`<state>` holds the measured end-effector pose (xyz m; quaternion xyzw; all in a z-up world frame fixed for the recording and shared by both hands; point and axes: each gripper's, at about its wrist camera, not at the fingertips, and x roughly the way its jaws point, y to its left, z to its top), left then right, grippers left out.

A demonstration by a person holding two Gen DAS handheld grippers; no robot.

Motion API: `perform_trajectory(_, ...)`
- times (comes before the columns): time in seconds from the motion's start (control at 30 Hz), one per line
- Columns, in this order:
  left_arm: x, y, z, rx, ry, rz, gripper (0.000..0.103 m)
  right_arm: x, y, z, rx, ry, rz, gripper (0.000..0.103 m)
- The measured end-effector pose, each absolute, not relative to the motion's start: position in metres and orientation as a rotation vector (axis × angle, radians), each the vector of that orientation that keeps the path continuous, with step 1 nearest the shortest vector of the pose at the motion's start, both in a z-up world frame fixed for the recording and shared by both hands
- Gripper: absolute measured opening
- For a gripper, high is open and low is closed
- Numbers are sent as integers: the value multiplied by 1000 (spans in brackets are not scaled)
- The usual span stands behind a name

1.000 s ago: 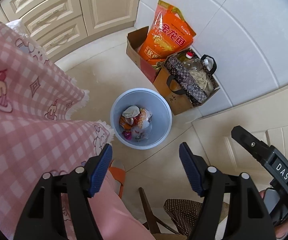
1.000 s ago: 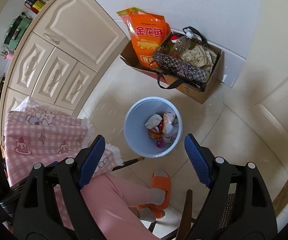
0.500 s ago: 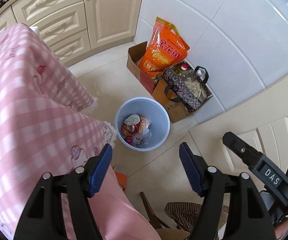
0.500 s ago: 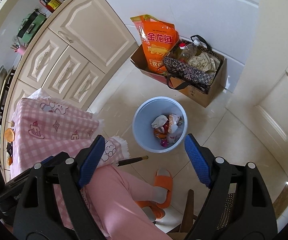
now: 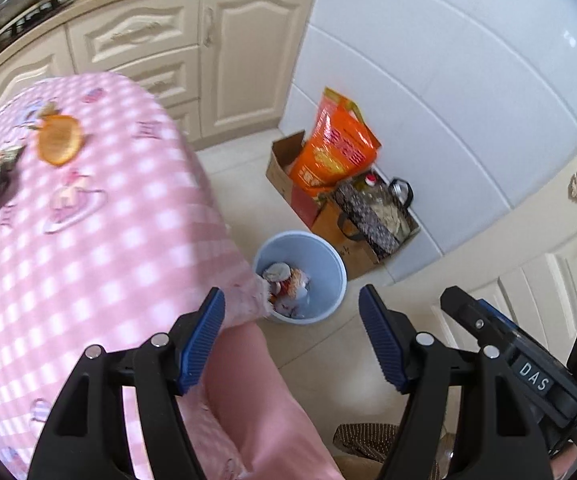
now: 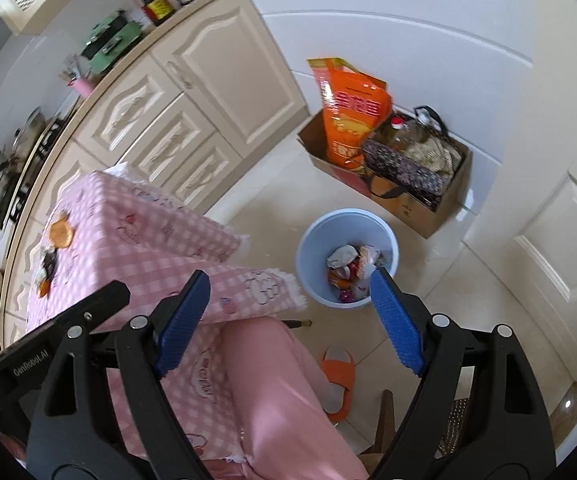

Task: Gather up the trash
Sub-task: 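Move both tools back over the table, then close the right tool on the orange peel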

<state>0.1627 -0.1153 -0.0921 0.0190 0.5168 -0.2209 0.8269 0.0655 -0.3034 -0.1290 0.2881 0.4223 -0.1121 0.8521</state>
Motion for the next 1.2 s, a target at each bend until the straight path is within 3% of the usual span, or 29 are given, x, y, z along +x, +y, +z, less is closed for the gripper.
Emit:
perform_trajectory(0.7, 193, 51, -57, -121, 1018, -143, 73, 161, -162, -84, 363, 921, 75, 82)
perform_trajectory(1.2, 256, 138, -79, -226, 1046, -87, 73, 255, -95, -89, 201, 971, 228, 82)
